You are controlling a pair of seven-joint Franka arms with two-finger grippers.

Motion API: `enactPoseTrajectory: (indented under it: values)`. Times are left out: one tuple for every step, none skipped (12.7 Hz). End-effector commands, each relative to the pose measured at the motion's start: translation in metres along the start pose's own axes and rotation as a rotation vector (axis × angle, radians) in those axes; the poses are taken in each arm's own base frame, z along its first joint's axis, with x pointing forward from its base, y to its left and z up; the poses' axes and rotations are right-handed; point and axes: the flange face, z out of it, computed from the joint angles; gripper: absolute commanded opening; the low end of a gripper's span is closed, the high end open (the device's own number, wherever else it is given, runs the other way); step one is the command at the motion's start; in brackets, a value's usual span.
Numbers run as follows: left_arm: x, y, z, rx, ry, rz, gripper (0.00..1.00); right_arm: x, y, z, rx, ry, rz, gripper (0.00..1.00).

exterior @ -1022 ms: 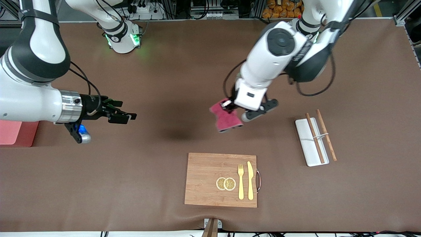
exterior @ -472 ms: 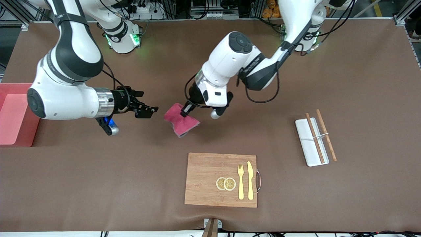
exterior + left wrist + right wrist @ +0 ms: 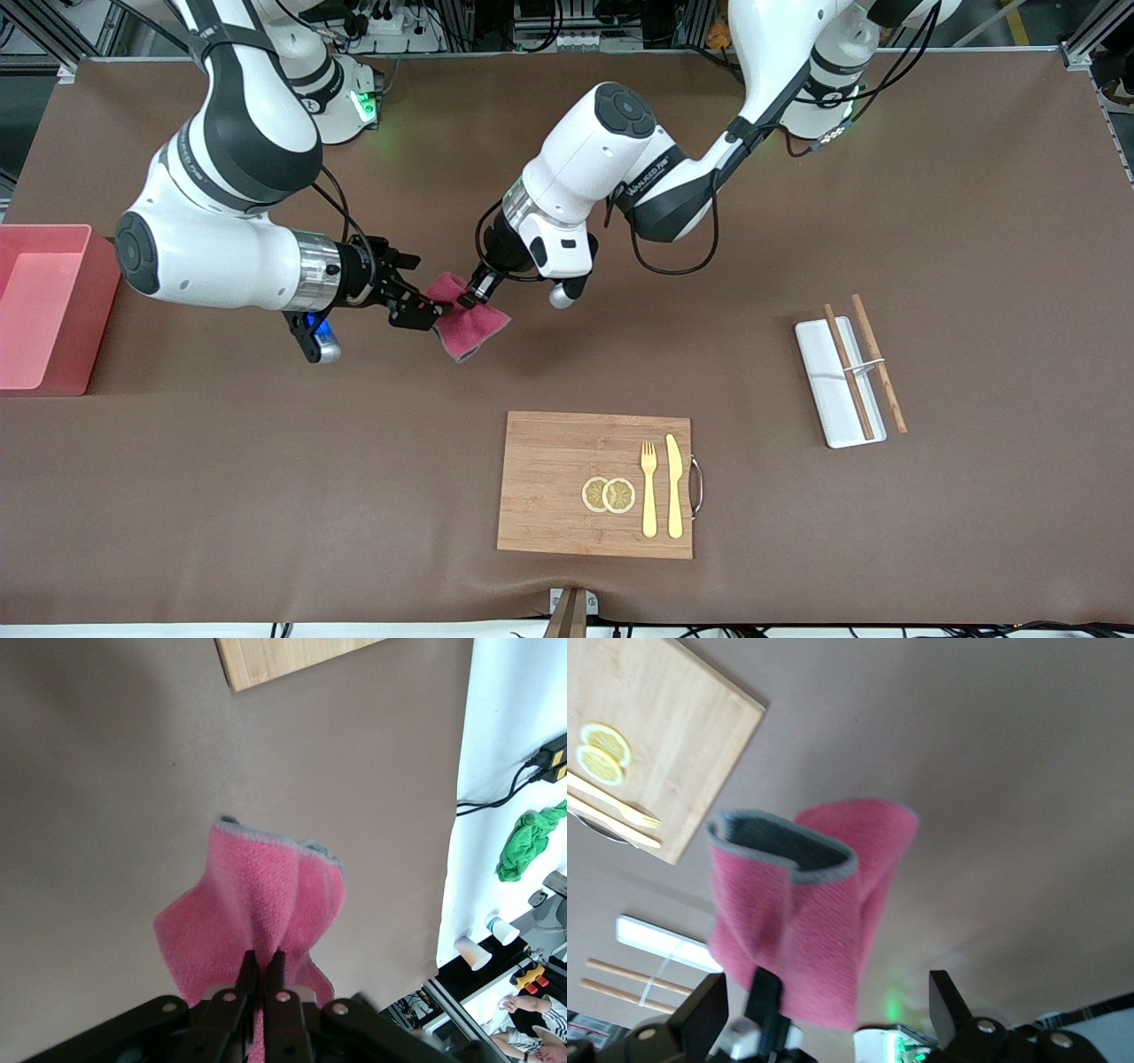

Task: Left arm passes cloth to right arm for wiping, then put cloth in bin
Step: 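Grasp the cloth with the right gripper from the left gripper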

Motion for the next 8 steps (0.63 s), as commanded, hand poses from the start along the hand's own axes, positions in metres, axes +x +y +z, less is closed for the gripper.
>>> enactPoseTrajectory:
  values:
    - [-0.006, 0.003, 0.002, -0.016, -0.013, -0.027, 0.00, 0.001, 0.006, -0.004, 0.052, 0.015, 0.032, 0.90]
    - [-0.006, 0.003, 0.002, -0.016, -0.012, -0.033, 0.00, 0.005, 0.008, -0.007, 0.059, 0.019, 0.039, 0.79]
    - [-0.006, 0.003, 0.002, -0.015, -0.014, -0.036, 0.00, 0.008, 0.010, -0.004, 0.051, 0.017, 0.044, 0.72]
    - [-0.005, 0.003, 0.002, -0.015, -0.013, -0.037, 0.00, 0.009, 0.012, 0.000, 0.041, 0.015, 0.048, 0.67]
    - [-0.004, 0.003, 0.002, -0.015, -0.012, -0.038, 0.00, 0.009, 0.013, 0.003, 0.033, 0.013, 0.049, 0.52]
    - [-0.004, 0.003, 0.003, -0.013, -0.013, -0.038, 0.00, 0.008, 0.013, 0.003, 0.030, 0.015, 0.046, 0.37]
    - [-0.004, 0.002, 0.004, -0.012, -0.012, -0.039, 0.00, 0.008, 0.013, 0.003, 0.031, 0.017, 0.040, 0.17]
    - [-0.004, 0.002, 0.004, -0.012, -0.012, -0.039, 0.00, 0.009, 0.013, 0.002, 0.032, 0.018, 0.038, 0.00]
